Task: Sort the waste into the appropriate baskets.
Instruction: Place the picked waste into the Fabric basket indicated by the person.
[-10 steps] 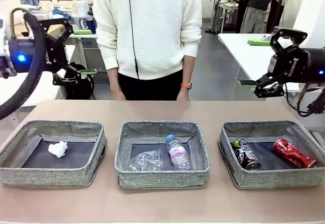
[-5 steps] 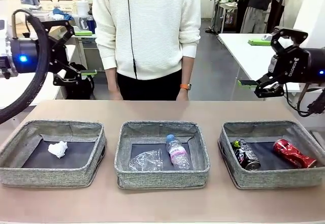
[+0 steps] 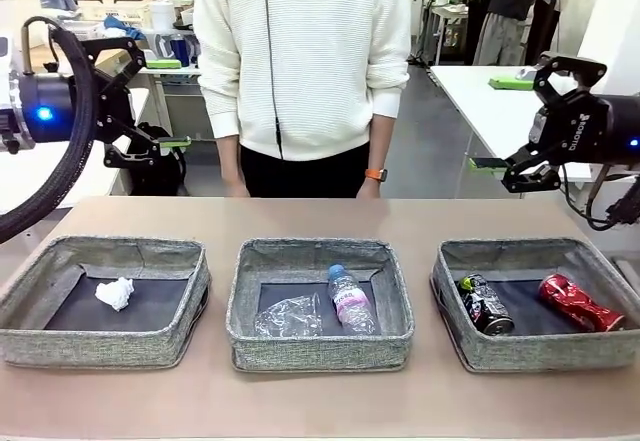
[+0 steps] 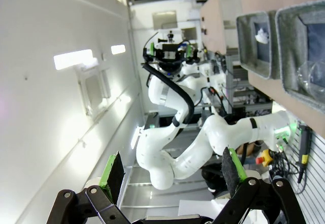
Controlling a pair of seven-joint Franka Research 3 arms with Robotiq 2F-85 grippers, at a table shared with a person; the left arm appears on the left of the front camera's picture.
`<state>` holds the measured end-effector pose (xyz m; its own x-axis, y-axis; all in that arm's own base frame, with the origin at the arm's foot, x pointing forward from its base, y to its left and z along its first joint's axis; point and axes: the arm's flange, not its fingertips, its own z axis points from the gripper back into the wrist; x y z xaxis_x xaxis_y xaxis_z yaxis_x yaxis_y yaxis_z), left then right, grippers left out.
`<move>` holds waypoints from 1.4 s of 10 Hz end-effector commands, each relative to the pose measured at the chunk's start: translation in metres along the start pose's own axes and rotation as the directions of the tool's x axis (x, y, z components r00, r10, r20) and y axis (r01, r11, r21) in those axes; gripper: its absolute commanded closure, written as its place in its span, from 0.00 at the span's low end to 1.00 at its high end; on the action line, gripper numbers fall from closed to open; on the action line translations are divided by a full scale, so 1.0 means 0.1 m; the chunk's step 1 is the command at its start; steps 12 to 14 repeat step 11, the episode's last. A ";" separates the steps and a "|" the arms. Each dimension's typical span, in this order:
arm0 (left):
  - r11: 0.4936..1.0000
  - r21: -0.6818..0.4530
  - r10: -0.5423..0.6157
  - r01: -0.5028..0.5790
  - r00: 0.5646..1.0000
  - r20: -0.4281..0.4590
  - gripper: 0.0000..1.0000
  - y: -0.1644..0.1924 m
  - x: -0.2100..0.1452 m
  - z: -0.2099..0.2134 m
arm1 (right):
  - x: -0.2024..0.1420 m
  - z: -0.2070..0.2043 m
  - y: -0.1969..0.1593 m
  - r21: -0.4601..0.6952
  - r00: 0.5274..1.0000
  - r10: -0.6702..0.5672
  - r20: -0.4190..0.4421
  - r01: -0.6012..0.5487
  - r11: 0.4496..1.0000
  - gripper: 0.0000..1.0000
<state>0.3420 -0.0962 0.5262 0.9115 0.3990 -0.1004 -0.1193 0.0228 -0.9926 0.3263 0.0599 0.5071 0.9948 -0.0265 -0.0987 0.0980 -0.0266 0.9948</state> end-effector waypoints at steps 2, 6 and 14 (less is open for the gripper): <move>1.000 0.004 0.005 -0.005 1.000 -0.006 0.00 -0.02 -0.02 0.00 | 0.01 -0.02 0.03 0.027 1.000 0.007 0.002 -0.007 1.000 0.00; 1.000 0.004 0.005 -0.005 1.000 -0.006 0.00 -0.02 -0.02 0.00 | 0.01 -0.02 0.03 0.027 1.000 0.007 0.002 -0.007 1.000 0.00; 1.000 0.004 0.005 -0.005 1.000 -0.006 0.00 -0.02 -0.02 0.00 | 0.01 -0.02 0.03 0.027 1.000 0.007 0.002 -0.007 1.000 0.00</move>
